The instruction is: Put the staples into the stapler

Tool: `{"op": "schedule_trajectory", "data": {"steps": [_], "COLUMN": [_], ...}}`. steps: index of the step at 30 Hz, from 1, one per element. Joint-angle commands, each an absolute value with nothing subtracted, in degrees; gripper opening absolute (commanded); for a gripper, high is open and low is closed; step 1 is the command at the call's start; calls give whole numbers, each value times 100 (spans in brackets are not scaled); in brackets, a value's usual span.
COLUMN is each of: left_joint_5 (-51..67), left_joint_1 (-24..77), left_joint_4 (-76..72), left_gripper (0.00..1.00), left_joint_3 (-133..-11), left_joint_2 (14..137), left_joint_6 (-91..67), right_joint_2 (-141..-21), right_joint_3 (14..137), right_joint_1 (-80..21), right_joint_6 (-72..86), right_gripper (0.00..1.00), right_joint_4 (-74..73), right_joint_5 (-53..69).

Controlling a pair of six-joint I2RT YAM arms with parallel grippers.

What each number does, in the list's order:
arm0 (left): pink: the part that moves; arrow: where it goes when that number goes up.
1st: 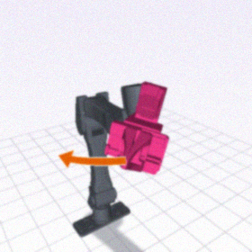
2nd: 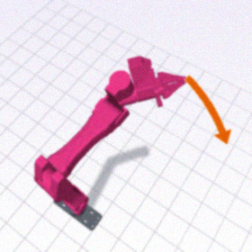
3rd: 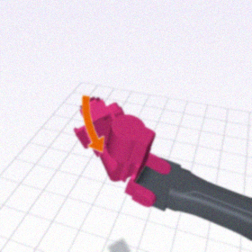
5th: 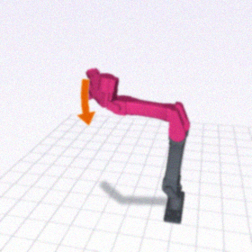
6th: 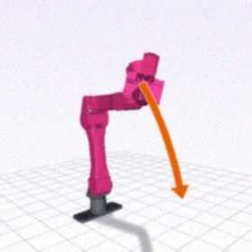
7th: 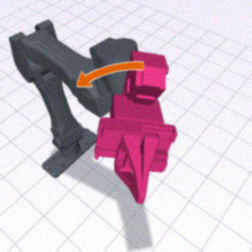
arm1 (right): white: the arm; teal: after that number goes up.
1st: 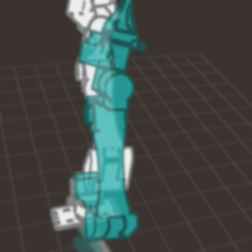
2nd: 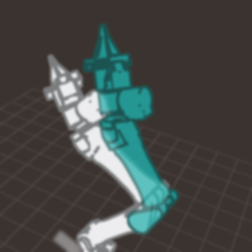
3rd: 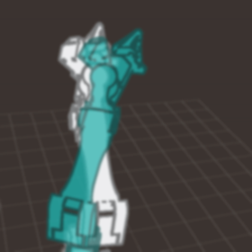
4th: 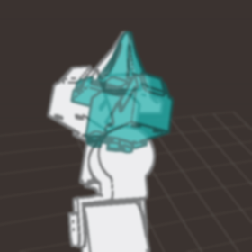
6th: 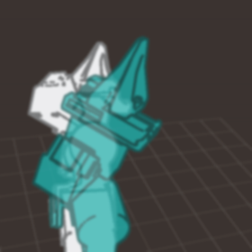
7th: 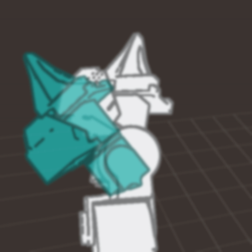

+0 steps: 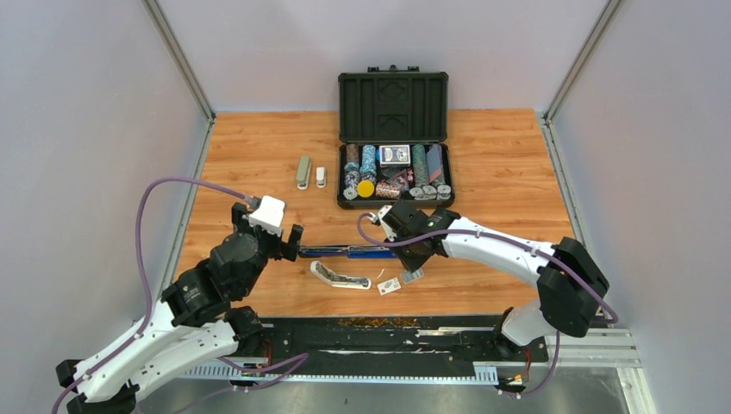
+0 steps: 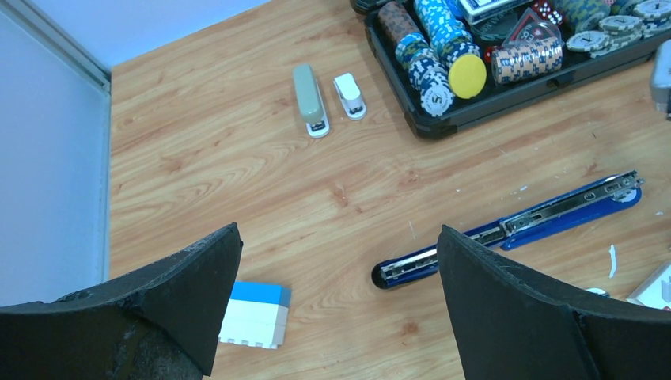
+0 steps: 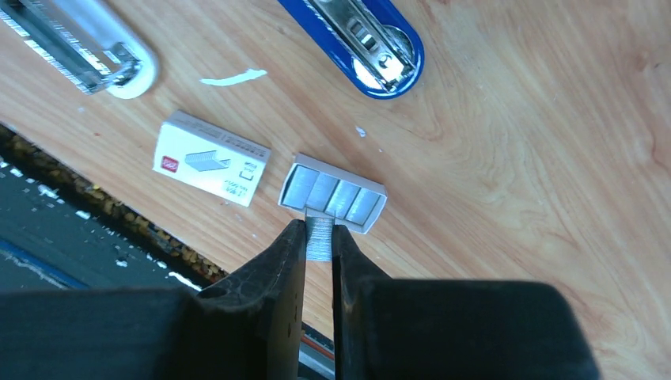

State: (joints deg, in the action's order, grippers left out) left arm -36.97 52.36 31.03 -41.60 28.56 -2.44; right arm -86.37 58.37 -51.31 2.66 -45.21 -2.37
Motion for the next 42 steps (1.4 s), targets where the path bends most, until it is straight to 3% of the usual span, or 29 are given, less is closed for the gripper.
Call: {"op": "schedule_trajectory", "data": {"steps": [1,28,42], "left_joint_5": [-3917,-4855,-4783], "left_joint_1": [5203,5025,4984], "left_joint_4": [2912,1977,1931], "left_gripper": [100,100,100], "left_joint_3": [-4128,-3544,-3499], "left_joint_2": [2684,771,755], "left_joint_6": [-237,-278,-273], "right_joint_2": [-8211,-9507,-10090], "right_joint_3": [6106,6948,7188], "right_joint_1": [-5332,-6472,-6536], "right_joint_6": [-151,-1708,-1898], "right_gripper": [7,10,8], "right_joint_4": [-4201,-2691,-2735], "right_joint_5": [-94,1073,1017]}}
